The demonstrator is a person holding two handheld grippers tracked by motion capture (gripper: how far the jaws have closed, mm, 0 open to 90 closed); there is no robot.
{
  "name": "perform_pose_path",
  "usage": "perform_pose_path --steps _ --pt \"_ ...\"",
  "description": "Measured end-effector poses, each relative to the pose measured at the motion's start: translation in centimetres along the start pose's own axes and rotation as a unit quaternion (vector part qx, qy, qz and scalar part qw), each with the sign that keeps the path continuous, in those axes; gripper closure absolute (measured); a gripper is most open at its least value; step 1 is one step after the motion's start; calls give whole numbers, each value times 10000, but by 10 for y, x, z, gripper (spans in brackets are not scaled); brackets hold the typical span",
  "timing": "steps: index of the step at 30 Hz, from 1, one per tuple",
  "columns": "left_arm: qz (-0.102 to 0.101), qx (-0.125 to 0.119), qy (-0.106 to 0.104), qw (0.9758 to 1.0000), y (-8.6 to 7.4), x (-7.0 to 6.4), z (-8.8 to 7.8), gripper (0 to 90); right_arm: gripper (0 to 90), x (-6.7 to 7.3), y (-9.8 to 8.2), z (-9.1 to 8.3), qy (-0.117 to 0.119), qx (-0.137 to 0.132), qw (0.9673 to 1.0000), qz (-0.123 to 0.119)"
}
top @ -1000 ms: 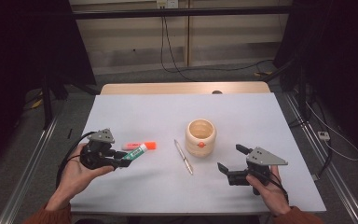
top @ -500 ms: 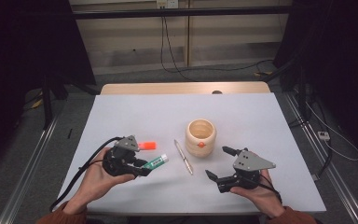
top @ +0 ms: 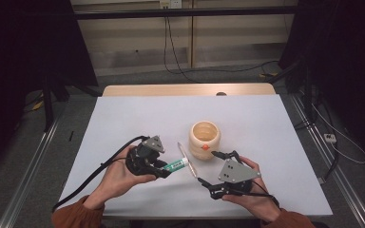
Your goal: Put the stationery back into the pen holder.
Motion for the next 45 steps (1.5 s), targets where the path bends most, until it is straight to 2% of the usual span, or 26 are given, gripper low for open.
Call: perform_pose_path --steps 5,6,7,11,13,15,18,19,21,24,27,32,35,38,40,41,43,44,45 --pt "55 113 -79 9999 8 -4 10 659 162 4 1 3 -7 160 9996 -218" --pt "170 186 -47 9997 10 -3 11 660 170 4 2 4 -16 159 9995 -258" --pt "126 166 -73 9998 12 -4 12 659 176 4 3 4 -8 177 9994 -309" --pt "234 173 -95 9995 19 -4 12 660 189 6 7 7 9 197 9988 -444" --pt "284 219 -142 9993 21 -4 15 660 200 8 5 9 12 301 9982 -510" --pt "267 271 -280 9989 21 -4 19 660 215 9 2 12 12 396 9974 -597" --pt "218 390 -359 9984 21 -2 27 660 240 9 -1 15 14 479 9965 -682" --pt "277 437 -408 9978 22 0 29 660 246 8 -1 15 26 499 9963 -701" --pt "208 431 -472 9977 23 1 32 660 271 8 -1 17 11 545 9954 -784" --pt "249 476 -443 9976 24 2 34 660 301 9 1 20 0 630 9928 -1021" --pt "332 512 -422 9972 27 -3 34 660 327 14 0 24 7 785 9883 -1304" --pt "334 564 -511 9965 31 -7 38 660 415 19 1 29 47 893 9825 -1632" --pt "298 581 -478 9967 30 -5 40 660 464 22 2 31 50 938 9788 -1821" --pt "278 630 -534 9962 30 -5 42 660 495 24 1 35 53 970 9759 -1954" --pt "310 650 -518 9961 30 -5 43 660 522 25 1 36 49 964 9753 -1985" --pt "302 652 -521 9961 30 -5 44 660 537 25 1 37 65 941 9738 -2071" --pt "295 663 -517 9960 30 -5 43 660 556 27 1 38 57 975 9735 -2066" --pt "292 668 -536 9959 30 -5 43 660 559 27 1 39 55 955 9718 -2156" --pt "249 655 -538 9961 30 -5 43 660 560 27 1 40 50 952 9718 -2158"
Point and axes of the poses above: each handheld gripper's, and its own axes: z roughly forward along the jaws, y roughly out of its top, x roughly to its left, the point moved 1 cm from there along z, roughly forward along the jaws, and after that the axes turned 6 degrees about y, right-handed, at the moved point
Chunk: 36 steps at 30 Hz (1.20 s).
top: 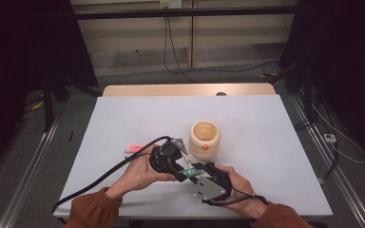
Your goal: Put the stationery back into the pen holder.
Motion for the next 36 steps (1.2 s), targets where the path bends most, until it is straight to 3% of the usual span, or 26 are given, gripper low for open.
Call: perform_pose_path --steps 15,19,20,22,23,25,28,29,30,32,36 --pt "-28 -142 -51 9999 0 0 0 658 660 1 0 4 210 49 9991 -377" --pt "-7 -236 -50 9997 0 -1 0 656 667 2 -1 3 269 28 9992 -281" --pt "7 -255 -71 9996 -1 0 -1 655 668 -2 -2 1 331 85 9981 -522" --pt "66 -337 -65 9994 -2 0 -2 653 668 -2 -2 1 355 24 9986 -380" --pt "-22 -433 -76 9990 -2 -1 -2 650 669 1 -2 1 328 -54 9994 -85" --pt "-13 -533 -27 9986 -3 0 -5 641 669 -1 -2 0 353 -90 9993 -18" --pt "-23 -745 176 9971 -3 0 -14 507 669 -1 -3 -1 432 -74 9990 8" --pt "-29 -803 204 9966 -4 1 -16 469 670 0 -4 -1 461 -68 9988 130" --pt "-70 -861 197 9961 -4 2 -19 444 670 -1 -4 -1 483 -110 9987 85" --pt "-105 -816 444 9956 -6 2 -24 361 669 -2 -4 -2 475 -134 9986 200" --pt "-203 -1134 466 9922 -15 6 -30 272 669 -8 -7 -3 495 -213 9977 417"
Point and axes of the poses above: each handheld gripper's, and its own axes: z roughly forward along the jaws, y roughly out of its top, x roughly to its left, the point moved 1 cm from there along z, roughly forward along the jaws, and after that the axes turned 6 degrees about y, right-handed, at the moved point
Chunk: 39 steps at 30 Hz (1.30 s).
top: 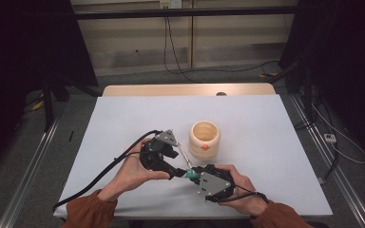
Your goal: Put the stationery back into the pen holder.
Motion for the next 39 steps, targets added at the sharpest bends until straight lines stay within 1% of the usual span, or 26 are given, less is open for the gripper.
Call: perform_pose_path --steps 1,2,3,4,7,9,11,12,13,14,15,16,18,20,21,22,24,27,28,30,32,34,35,36,38,39 --pt "-32 97 174 9998 -2 2 -2 251 669 -2 -1 -1 -16 6 10000 90" --pt "-110 -6 203 9997 -6 4 -3 229 669 -4 -2 -2 -11 -10 9998 186" --pt "-99 -18 289 9995 -10 5 -6 205 669 -6 -3 -3 -3 -51 9995 324" --pt "-130 -12 280 9995 -13 5 -7 193 669 -9 -4 -4 -11 -70 9993 366" --pt "-127 -64 410 9991 -24 9 -14 152 669 -14 -6 -5 -21 -119 9980 625" --pt "-245 -222 487 9983 -32 14 -20 150 669 -17 -8 -6 -38 -177 9967 789" --pt "-431 -378 573 9967 -40 21 -24 123 669 -19 -8 -8 -49 -240 9955 916" --pt "-505 -389 633 9960 -44 25 -27 97 669 -20 -9 -8 -44 -281 9947 989" --pt "-565 -470 719 9947 -48 28 -29 93 669 -22 -9 -9 -36 -324 9939 1050" --pt "-588 -546 742 9940 -52 30 -32 90 669 -23 -9 -10 -45 -351 9932 1111" --pt "-586 -554 841 9932 -55 32 -35 81 669 -24 -10 -10 -49 -377 9926 1155" --pt "-614 -634 825 9927 -58 33 -36 65 669 -25 -11 -10 -56 -406 9916 1231" --pt "-655 -666 935 9912 -65 35 -39 66 669 -27 -12 -11 -77 -418 9904 1316" --pt "-712 -774 1021 9892 -74 37 -41 65 669 -30 -14 -11 -90 -457 9887 1426" --pt "-717 -763 1067 9888 -77 37 -42 65 669 -31 -15 -12 -95 -485 9875 1494" --pt "-737 -745 1166 9876 -81 39 -45 66 668 -32 -16 -12 -92 -516 9866 1546" --pt "-801 -877 1281 9846 -88 41 -49 66 669 -34 -16 -14 -98 -598 9841 1668" --pt "-1025 -1181 1419 9775 -103 46 -56 66 669 -38 -18 -15 -143 -678 9811 1809" --pt "-1121 -1223 1539 9741 -109 48 -59 66 669 -39 -18 -16 -146 -696 9797 1877" --pt "-1178 -1268 1673 9706 -117 49 -62 62 669 -42 -19 -17 -199 -716 9780 1947" --pt "-1236 -1296 1698 9691 -122 49 -63 62 669 -46 -20 -17 -185 -798 9751 2061" --pt "-1279 -1373 1775 9661 -126 48 -63 62 669 -49 -18 -18 -227 -831 9741 2089" --pt "-1262 -1347 1835 9655 -126 48 -63 61 668 -50 -17 -19 -232 -873 9732 2113" --pt "-1272 -1394 1844 9646 -127 47 -61 59 668 -52 -16 -19 -255 -918 9720 2150" --pt "-1221 -1402 1851 9650 -127 45 -59 57 668 -56 -14 -21 -229 -1033 9682 2268" --pt "-1216 -1422 1876 9643 -126 44 -57 57 669 -58 -14 -21 -238 -1093 9661 2327"
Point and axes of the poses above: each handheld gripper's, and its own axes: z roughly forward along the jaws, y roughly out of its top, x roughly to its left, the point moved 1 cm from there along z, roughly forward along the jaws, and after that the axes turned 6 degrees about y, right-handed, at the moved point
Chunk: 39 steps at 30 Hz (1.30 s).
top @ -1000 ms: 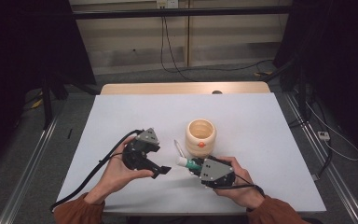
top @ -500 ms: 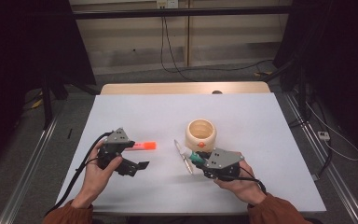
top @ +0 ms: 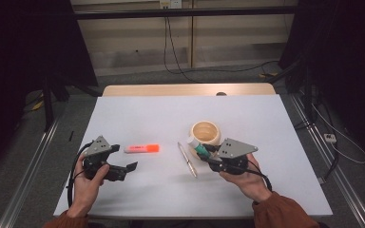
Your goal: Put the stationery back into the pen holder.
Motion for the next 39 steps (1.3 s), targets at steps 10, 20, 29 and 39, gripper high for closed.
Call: perform_pose_path --steps 10,20,29,39 --pt "-126 -153 -9 9998 -3 -12 7 58 668 -20 8 -2 -128 -328 9985 422" --pt "-132 -67 -84 9999 0 -26 16 58 668 -36 19 1 -270 -606 9957 649" --pt "-174 -175 -91 9997 -6 -31 24 58 667 -60 16 15 -558 -787 9904 986" --pt "-286 -225 -119 9993 -8 -28 24 57 668 -71 5 31 -645 -709 9883 1184"
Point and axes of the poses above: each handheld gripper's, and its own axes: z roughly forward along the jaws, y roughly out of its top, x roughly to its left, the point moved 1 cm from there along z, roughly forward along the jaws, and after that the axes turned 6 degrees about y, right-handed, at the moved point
